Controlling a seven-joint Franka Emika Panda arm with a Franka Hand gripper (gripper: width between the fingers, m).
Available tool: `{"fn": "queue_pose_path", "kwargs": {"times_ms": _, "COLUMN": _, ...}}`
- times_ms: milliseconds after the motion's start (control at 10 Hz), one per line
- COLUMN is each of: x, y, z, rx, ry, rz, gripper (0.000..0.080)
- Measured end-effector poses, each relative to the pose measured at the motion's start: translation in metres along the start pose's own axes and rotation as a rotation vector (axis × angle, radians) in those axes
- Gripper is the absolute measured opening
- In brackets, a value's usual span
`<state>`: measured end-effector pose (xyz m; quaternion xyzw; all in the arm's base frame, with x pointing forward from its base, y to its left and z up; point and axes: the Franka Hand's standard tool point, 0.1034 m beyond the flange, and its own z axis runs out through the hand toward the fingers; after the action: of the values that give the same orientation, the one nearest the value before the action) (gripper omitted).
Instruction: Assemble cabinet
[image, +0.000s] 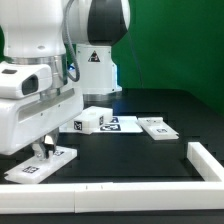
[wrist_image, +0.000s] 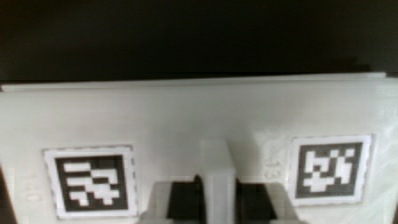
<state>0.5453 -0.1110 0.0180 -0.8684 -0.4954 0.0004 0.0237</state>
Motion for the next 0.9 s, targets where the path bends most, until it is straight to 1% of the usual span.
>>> {"fn": "queue_pose_path", "kwargs": {"times_ms": 400, "x": -0.001, "y": 0.0, "z": 0.0, "rx": 0.0, "ry": 0.0, "rz": 0.003, "gripper": 0.0062}}
{"fn": "queue_pose_path", "kwargs": {"times_ms": 500, "x": -0.002, "y": 0.001, "z": -0.001, "rx": -0.002, "ry": -0.001, "rz": 0.003, "gripper": 0.0134}}
{"fn": "queue_pose_path", "kwargs": {"times_ms": 600, "x": -0.007, "y": 0.004, "z": -0.011, "rx": -0.016, "ry": -0.003, "rz": 0.007, "gripper": 0.0316}}
{"fn": "queue_pose_path", "kwargs": {"times_ms": 700, "x": -0.013, "y": 0.005, "z": -0.024, "rx": -0.027, "ry": -0.005, "rz": 0.026, "gripper": 0.0316}}
{"fn": "queue_pose_path", "kwargs": {"times_ms": 800, "x": -0.02, "y": 0.006, "z": -0.038, "rx": -0.034, "ry": -0.009, "rz": 0.059, "gripper": 0.0499}}
{"fn": "queue_pose_path", "kwargs": {"times_ms": 900, "x": -0.02, "y": 0.006, "z": -0.046, "rx": -0.033, "ry": -0.019, "rz": 0.102, "gripper": 0.0636}}
